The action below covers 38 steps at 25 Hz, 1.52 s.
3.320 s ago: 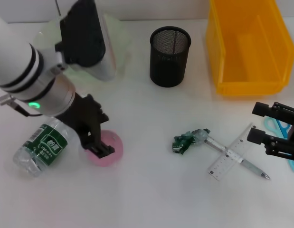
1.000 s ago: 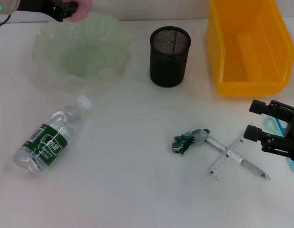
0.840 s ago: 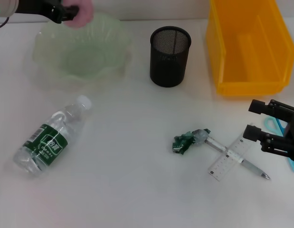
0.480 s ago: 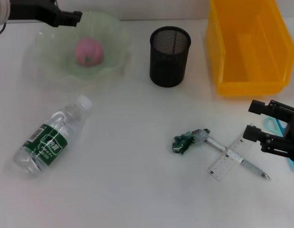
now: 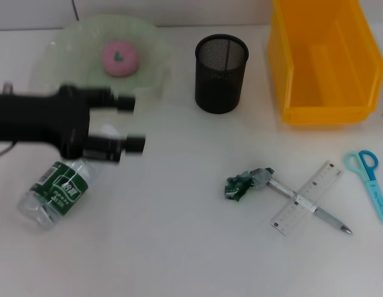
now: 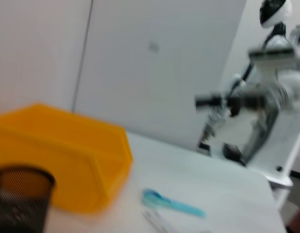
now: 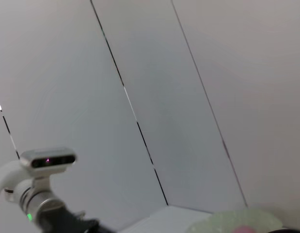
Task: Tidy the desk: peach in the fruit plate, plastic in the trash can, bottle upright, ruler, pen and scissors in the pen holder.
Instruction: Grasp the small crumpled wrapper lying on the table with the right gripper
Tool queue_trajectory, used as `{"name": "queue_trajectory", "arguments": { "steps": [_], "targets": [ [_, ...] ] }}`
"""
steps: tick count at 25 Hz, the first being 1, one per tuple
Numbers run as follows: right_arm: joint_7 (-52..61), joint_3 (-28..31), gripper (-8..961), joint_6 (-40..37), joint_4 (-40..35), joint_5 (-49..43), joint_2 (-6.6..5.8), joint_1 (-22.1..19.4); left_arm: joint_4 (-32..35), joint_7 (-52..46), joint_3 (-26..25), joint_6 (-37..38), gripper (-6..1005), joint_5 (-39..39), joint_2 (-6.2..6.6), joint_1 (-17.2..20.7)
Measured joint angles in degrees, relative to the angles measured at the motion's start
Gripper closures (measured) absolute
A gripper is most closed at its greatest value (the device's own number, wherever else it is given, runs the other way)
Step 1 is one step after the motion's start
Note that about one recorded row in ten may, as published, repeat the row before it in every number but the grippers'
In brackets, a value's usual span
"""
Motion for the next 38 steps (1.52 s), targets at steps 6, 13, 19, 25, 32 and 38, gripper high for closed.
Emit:
{"name": "queue_trajectory", "arguments": {
  "steps": [6,13,19,25,32,38],
  "targets": [
    [19.79,-8.48,186,-1.92,-24.00,-5.94,-2.22,6.13,-2.78,3.10,0.06,1.52,165,6.26,-0.81,4.14],
    [33.61,-30.85,187,-0.85,-45.02,-20.54,0.91,13.73,-3.45,3.51,0.01,1.74,165,6.55,-1.44,5.71],
    [32.29,-45.64,189,9.23,-40.61,-30.57,5.61,16.49,-3.66,3.77,0.09,1.83,165,6.73,-1.81,5.78],
    [32.81,-59.67,190,20.09,-33.20,-34.83,5.44,18.27,-4.66,3.85,0.12,1.95,166,6.83,-1.52,5.52],
    [33.08,-67.08,191,27.15,-27.37,-36.50,5.58,21.42,-5.30,3.80,0.13,1.79,166,6.89,-1.58,5.13],
    [33.13,-72.53,192,31.35,-22.38,-36.41,5.76,22.90,-5.32,3.73,0.12,1.69,166,6.92,-1.82,4.77]
  ]
}}
